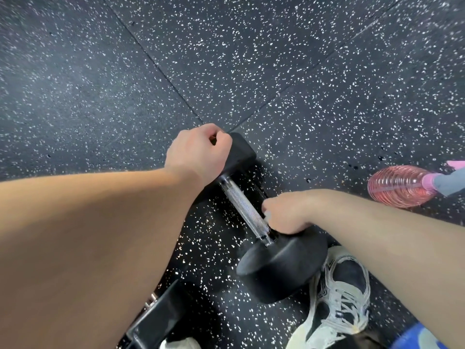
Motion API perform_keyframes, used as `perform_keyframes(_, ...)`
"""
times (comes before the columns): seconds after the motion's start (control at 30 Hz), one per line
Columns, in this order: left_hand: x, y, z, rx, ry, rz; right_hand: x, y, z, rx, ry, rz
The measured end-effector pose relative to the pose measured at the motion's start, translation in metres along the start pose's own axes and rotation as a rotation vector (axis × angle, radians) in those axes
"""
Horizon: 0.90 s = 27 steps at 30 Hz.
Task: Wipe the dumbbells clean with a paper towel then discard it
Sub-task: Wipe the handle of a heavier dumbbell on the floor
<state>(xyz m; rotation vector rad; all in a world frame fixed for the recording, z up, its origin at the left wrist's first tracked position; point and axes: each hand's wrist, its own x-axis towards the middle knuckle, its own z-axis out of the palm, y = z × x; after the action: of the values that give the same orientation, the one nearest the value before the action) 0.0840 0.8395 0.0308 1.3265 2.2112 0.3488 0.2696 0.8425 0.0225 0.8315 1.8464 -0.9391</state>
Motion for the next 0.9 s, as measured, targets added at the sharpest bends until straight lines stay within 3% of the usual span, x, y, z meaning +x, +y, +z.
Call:
perform_keyframes(0.1, 0.000, 0.001, -0.001, -0.002, -0.001, -0.002, -0.001, 0.002, 0.002, 0.034, 0.082, 0.026)
perform_keyframes(0.3, -0.001, -0.001, -0.003, -0.012, -0.008, 0.008, -0.007, -0.003, -0.008, -0.103, -0.044, 0.099)
perform_keyframes(0.5, -0.003, -0.001, -0.002, -0.004, -0.001, 0.001, -0.004, 0.000, -0.015, -0.014, -0.094, 0.110)
perform_keyframes(0.7, -0.003, 0.000, -0.003, -0.007, 0.001, -0.002, -0.006, -0.003, -0.011, 0.050, -0.051, 0.018)
perform_keyframes(0.9, -0.002, 0.000, -0.002, -0.004, 0.004, 0.006, 0.002, -0.012, -0.003, -0.050, -0.027, 0.137)
